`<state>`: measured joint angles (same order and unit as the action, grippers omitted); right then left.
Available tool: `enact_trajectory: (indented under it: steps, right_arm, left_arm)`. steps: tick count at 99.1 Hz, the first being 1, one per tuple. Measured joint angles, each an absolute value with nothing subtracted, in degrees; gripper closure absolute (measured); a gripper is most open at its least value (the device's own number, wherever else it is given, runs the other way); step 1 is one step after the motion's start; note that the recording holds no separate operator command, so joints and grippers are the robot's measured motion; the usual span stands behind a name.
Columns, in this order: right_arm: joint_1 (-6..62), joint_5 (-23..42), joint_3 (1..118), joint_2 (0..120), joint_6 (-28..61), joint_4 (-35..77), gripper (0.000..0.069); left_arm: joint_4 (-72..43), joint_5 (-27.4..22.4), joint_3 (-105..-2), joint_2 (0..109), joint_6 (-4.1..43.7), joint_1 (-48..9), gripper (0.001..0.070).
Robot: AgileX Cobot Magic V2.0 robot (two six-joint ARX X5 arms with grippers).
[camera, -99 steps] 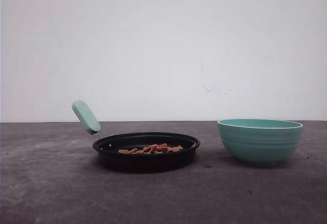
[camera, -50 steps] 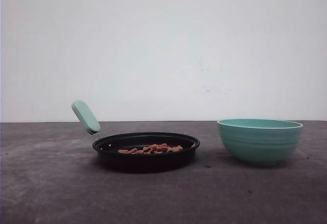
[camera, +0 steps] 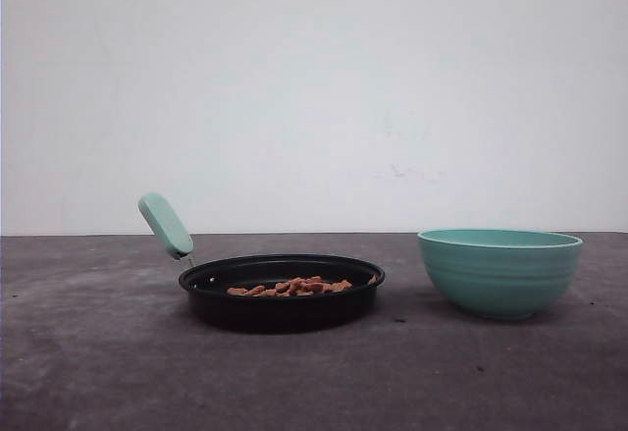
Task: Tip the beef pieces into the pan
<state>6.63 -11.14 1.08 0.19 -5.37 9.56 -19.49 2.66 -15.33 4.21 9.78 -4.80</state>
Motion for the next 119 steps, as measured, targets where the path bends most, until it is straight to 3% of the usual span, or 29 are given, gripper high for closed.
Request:
enact_trajectory:
  steps: [13, 34, 71, 119]
  right_arm:
    - [6.6, -11.1, 1.1, 0.2, -5.4, 9.6, 0.0679]
    - [6.6, -11.1, 1.1, 0.2, -5.4, 9.6, 0.0679]
    - [6.6, -11.1, 1.1, 0.2, -5.4, 9.5, 0.0679]
    - [6.6, -11.1, 1.1, 0.2, -5.4, 9.5, 0.0679]
  left_arm:
    - [-19.5, -0.3, -9.0, 1.0, 11.9, -3.8, 0.0691]
    - [-18.6, -0.3, -4.5, 0.3, 12.3, -3.6, 0.0691]
    - [-16.8, 0.0, -4.1, 0.2, 9.1, -3.4, 0.0691]
    - [-16.8, 0.0, -4.1, 0.2, 8.6, -3.4, 0.0691]
